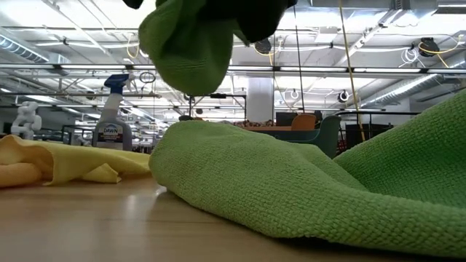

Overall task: Sort microfiber towel by color & place in baskets
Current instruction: Put the top green microfiber towel into the wire basket

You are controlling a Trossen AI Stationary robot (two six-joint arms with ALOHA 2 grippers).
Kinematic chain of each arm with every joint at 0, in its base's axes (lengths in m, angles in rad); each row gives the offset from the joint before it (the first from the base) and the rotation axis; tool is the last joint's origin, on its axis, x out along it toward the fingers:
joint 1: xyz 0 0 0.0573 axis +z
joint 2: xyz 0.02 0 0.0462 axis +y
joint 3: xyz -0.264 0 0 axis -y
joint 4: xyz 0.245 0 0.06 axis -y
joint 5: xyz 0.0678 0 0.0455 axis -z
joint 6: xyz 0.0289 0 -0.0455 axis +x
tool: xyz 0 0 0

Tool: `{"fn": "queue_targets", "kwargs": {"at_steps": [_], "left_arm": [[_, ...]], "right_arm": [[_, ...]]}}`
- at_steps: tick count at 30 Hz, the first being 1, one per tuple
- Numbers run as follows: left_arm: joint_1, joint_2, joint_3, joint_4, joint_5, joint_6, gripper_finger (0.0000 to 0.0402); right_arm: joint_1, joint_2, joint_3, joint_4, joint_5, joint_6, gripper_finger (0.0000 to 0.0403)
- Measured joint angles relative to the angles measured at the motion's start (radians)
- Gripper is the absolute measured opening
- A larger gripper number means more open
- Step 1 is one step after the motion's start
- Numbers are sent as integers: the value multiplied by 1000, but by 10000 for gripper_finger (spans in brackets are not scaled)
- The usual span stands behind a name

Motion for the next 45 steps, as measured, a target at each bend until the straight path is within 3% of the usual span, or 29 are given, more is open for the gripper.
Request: {"fn": "queue_targets", "kwargs": {"at_steps": [10, 23, 33, 39, 42, 45], "left_arm": [[-56, -29, 1, -87, -1, -9, 116], [-77, -29, 1, -137, -55, -9, 116], [-76, -28, 1, -165, -121, -11, 116], [-76, -28, 1, -163, -121, -11, 116], [-76, -18, 1, -159, -125, -11, 116], [-75, -1, 1, -160, -129, -10, 116]], "right_arm": [[59, -99, 0, -87, 23, 8, 34], [66, -334, 0, -746, 13, 376, 35], [43, -519, 0, -1308, 8, 884, 36], [37, -530, 0, -1585, 9, 1154, 36], [10, -530, 0, -1703, 5, 1367, 36], [-29, -539, 0, -1791, -64, 1501, 36]]}}
